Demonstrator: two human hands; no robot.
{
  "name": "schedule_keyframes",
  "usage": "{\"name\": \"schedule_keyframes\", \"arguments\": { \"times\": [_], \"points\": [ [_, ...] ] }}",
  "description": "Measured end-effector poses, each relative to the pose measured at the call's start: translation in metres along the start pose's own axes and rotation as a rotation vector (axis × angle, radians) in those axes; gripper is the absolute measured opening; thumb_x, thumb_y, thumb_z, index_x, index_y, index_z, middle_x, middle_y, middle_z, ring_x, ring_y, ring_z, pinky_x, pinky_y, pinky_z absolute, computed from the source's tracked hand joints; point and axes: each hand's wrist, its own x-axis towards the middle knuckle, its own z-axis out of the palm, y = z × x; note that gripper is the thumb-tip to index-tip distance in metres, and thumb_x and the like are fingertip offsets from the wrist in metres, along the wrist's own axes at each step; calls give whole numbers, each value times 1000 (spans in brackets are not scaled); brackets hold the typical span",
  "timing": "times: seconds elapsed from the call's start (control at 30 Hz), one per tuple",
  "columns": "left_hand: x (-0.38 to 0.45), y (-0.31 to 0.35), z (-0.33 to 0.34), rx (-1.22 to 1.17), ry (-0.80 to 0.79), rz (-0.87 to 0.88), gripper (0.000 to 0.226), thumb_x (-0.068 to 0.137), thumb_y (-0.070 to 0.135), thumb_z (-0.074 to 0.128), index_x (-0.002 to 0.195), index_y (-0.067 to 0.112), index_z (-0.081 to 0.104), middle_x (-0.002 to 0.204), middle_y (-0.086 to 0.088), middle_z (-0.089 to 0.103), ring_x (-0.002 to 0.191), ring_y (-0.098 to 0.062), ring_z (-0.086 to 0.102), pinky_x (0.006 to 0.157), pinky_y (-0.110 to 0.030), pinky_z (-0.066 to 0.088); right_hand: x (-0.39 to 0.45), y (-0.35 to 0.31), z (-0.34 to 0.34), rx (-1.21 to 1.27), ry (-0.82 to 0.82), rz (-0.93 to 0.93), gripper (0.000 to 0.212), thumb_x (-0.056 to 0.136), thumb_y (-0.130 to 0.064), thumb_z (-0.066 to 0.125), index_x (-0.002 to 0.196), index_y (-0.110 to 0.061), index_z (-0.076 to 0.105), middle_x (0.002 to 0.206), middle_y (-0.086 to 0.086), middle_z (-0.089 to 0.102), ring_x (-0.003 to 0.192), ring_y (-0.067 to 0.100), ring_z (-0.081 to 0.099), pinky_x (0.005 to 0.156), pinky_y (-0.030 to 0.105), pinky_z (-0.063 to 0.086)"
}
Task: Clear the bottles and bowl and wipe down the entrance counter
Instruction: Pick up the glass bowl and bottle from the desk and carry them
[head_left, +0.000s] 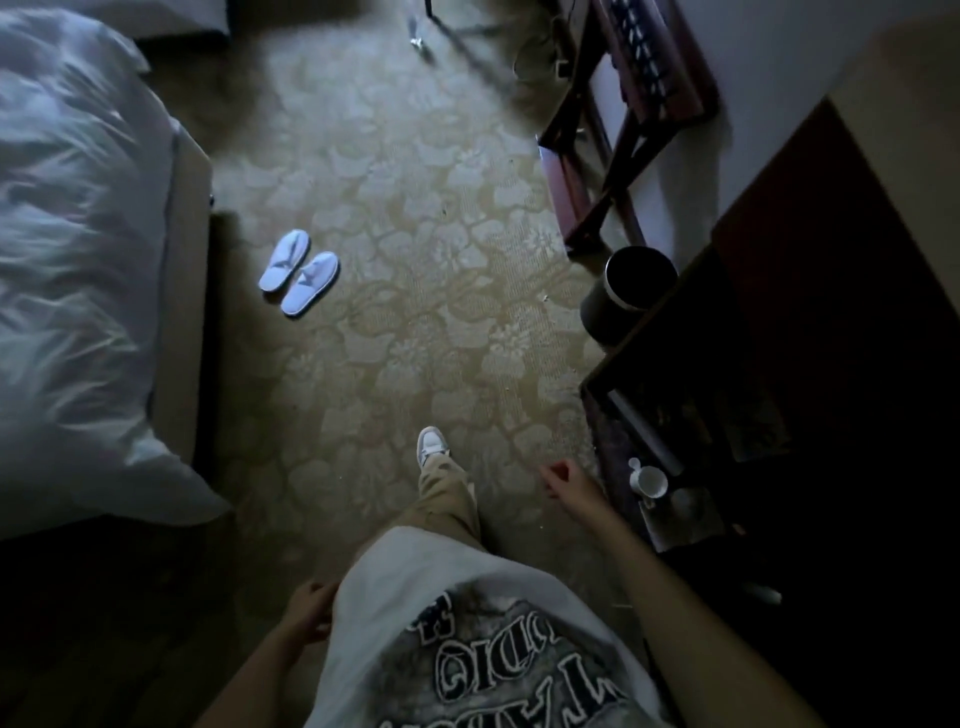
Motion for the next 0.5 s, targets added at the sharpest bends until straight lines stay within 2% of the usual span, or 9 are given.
{"name": "schedule_keyframes", "arguments": {
  "times": [0.07,0.13,0.17,0.23,0.27,0.4,0.5],
  "points": [
    [28,38,-18,-48,-19,-27,25,99,15,52,107,-8,56,89,-18,55,71,-26,51,56,-33,43,27,-23,-5,6,12,22,10,92,-34,58,86,-29,52,89,1,66,86,26,67,81,43,55],
    [57,90,-42,-67,-51,-5,30,98,13,52,119,-8,54,109,-25,60,84,-32,58,66,-38,50,44,-49,-8,18,35,105,11,94,-30,58,85,-28,51,92,8,67,77,22,64,68,34,53],
    [69,120,-56,-69,-65,25,28,99,12,51,120,-6,55,110,-23,61,83,-31,59,67,-35,52,49,-62,-9,35,43,144,10,95,-27,57,87,-24,51,92,11,67,71,18,61,59,27,48],
    [86,190,-85,-119,-74,93,25,100,15,50,115,-4,56,90,-16,61,66,-23,55,55,-25,44,60,-92,-12,75,84,205,7,97,-17,54,94,-11,52,85,12,62,65,16,57,48,20,43],
    [94,226,-101,-136,-69,136,25,100,18,50,112,-4,56,83,-14,59,63,-21,53,54,-24,40,67,-109,-14,92,113,221,9,97,-14,53,97,-5,53,81,12,60,64,17,56,46,21,43],
    [111,366,-162,-184,-63,352,24,100,26,51,104,3,57,83,-10,61,67,-18,58,59,-26,42,104,-184,-23,85,110,231,10,97,-10,52,98,0,55,74,13,59,64,24,55,54,28,42],
    [134,442,-195,-208,-61,444,26,99,30,51,105,5,57,90,-10,65,76,-18,62,64,-28,46,155,-237,-24,88,98,228,23,97,-14,54,110,5,54,79,13,59,74,28,56,61,31,43]
  ]
}}
